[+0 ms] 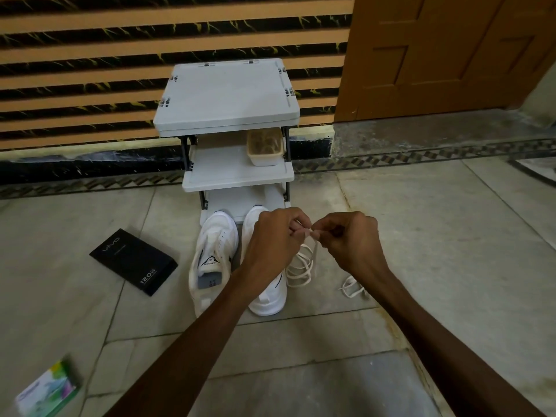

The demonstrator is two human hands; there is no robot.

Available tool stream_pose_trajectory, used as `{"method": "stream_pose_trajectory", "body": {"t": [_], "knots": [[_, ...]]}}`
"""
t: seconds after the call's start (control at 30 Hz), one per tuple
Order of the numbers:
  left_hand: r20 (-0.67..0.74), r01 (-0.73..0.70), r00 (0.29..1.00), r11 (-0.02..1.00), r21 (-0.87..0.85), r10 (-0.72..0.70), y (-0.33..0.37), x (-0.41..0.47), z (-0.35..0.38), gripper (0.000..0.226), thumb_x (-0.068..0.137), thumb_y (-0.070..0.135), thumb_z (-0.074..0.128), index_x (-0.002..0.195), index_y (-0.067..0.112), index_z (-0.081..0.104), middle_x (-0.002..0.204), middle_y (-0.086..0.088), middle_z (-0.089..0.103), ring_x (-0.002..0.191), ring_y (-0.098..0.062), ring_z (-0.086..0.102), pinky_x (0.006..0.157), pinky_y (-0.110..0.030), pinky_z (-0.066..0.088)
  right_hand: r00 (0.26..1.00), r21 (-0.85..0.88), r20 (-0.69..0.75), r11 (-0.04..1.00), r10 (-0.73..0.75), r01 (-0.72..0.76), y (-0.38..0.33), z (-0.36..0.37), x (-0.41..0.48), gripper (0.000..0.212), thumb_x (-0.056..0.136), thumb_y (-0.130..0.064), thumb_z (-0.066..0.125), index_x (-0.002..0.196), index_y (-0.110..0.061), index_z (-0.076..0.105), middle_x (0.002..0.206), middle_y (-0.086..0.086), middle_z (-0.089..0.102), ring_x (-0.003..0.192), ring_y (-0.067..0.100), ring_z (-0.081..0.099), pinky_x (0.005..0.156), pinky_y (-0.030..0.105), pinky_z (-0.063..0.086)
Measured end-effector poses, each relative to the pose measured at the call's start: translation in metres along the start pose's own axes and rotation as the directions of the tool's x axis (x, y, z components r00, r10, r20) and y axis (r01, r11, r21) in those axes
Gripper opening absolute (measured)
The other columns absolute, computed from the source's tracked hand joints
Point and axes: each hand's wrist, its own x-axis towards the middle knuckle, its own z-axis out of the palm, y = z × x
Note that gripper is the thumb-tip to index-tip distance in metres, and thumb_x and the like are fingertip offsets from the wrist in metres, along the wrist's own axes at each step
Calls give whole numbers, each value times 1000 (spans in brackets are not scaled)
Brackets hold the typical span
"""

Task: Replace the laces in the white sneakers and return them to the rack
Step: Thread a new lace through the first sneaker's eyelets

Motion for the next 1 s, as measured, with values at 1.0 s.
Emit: {"method": "stream_pose_trajectory", "body": {"t": [1.0], "knots": [[-21, 19, 999, 969, -247, -25, 3, -5, -10, 18, 88, 8, 67, 88, 25, 73, 71, 4, 73, 65, -7, 69, 68, -28, 60, 999, 151, 36, 988, 18, -23, -3, 10, 5, 3, 85, -16, 73, 85, -19, 72, 73, -8, 72, 65, -2, 66, 60, 11, 51]]}}
